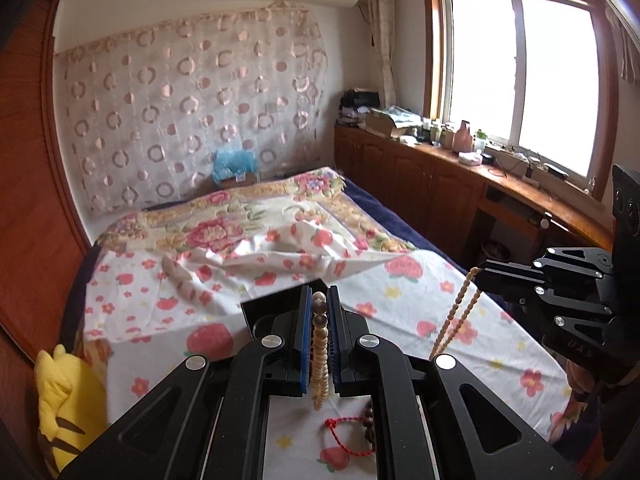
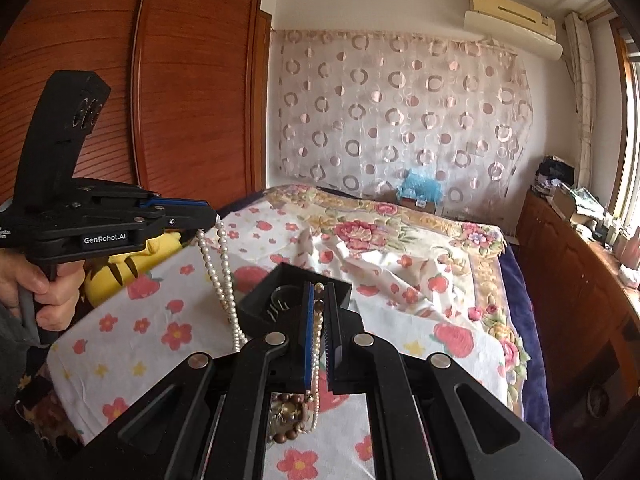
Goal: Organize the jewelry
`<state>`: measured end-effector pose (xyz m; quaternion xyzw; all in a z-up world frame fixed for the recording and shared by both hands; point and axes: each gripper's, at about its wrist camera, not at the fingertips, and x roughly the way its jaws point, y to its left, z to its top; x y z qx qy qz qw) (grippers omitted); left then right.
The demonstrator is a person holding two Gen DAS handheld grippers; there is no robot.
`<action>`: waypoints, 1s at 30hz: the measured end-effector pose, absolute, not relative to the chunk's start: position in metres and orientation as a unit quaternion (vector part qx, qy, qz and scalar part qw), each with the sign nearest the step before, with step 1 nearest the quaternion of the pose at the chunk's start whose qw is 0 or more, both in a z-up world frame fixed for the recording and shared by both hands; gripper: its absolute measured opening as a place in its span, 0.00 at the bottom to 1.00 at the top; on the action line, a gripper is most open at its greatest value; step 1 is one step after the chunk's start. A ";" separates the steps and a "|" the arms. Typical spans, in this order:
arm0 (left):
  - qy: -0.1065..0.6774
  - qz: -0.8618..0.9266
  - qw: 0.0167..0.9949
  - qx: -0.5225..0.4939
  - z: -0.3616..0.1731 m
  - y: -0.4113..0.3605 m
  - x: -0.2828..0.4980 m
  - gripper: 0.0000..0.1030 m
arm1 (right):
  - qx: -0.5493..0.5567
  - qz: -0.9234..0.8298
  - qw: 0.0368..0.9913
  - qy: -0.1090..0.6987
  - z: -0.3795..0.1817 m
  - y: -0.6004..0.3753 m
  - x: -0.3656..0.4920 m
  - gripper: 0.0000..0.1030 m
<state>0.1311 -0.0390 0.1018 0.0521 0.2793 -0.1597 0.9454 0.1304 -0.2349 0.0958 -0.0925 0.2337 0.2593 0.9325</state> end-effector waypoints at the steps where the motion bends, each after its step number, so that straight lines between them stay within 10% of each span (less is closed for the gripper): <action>1: 0.275 -0.158 0.947 0.054 0.106 -0.040 0.130 0.06 | -0.094 0.259 0.933 0.231 0.099 -0.234 0.131 0.05; 30: 0.274 -0.144 0.950 0.035 0.102 -0.024 0.198 0.07 | -0.092 0.286 0.936 0.185 0.152 -0.208 0.219 0.05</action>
